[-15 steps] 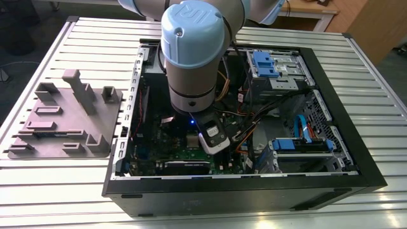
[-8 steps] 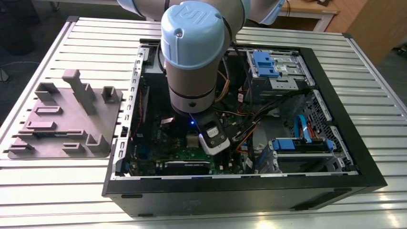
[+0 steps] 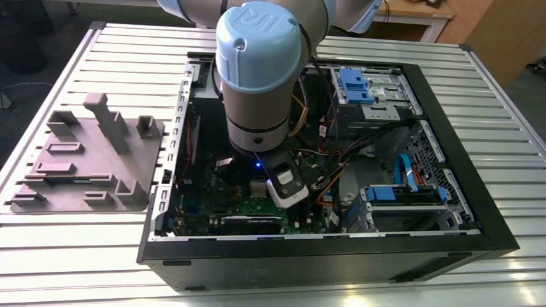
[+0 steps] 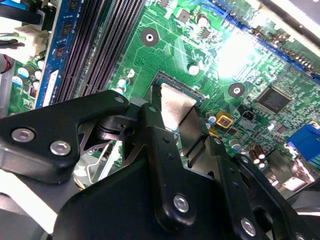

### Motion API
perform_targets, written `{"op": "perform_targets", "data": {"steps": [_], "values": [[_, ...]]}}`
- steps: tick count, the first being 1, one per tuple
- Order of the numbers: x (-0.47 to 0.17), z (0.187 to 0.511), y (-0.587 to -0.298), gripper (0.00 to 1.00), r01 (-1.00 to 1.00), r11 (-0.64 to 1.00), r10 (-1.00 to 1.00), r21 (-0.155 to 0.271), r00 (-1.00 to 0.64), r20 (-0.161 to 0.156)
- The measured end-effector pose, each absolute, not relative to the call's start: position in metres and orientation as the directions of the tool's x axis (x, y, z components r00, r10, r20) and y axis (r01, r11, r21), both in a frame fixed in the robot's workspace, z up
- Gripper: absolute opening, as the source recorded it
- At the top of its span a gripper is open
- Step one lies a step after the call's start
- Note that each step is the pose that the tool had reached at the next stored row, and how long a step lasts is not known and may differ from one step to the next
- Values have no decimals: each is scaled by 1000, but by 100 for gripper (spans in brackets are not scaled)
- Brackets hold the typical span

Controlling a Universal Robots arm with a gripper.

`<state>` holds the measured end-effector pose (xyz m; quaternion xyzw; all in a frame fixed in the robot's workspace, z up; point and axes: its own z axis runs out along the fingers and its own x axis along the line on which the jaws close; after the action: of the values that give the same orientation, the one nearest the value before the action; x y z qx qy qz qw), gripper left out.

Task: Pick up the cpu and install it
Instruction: 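Place the cpu into insertion slot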

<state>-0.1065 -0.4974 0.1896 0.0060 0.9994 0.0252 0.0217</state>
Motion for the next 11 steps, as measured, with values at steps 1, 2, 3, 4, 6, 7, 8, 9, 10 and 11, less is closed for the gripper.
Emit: {"op": "perform_targets", "data": {"steps": [1,2,3,4,6,7,8,9,10,11], "values": [[-107,190,-497,40,11,999,13,51,-999,-43],[-106,189,-497,41,11,999,13,51,-999,-43],[-106,189,-497,41,11,999,13,51,-999,-43],[-107,189,-497,46,11,999,13,51,-999,-43],[-107,189,-497,46,11,999,13,51,-999,-43],[-107,189,-497,46,11,999,13,51,-999,-43],[-106,189,-497,46,11,999,13,51,-999,-43],[-106,190,-497,46,11,999,13,51,-999,-43],[-106,191,-497,46,11,999,13,51,-999,-43],[-106,193,-497,46,11,999,13,51,-999,-43]]}}
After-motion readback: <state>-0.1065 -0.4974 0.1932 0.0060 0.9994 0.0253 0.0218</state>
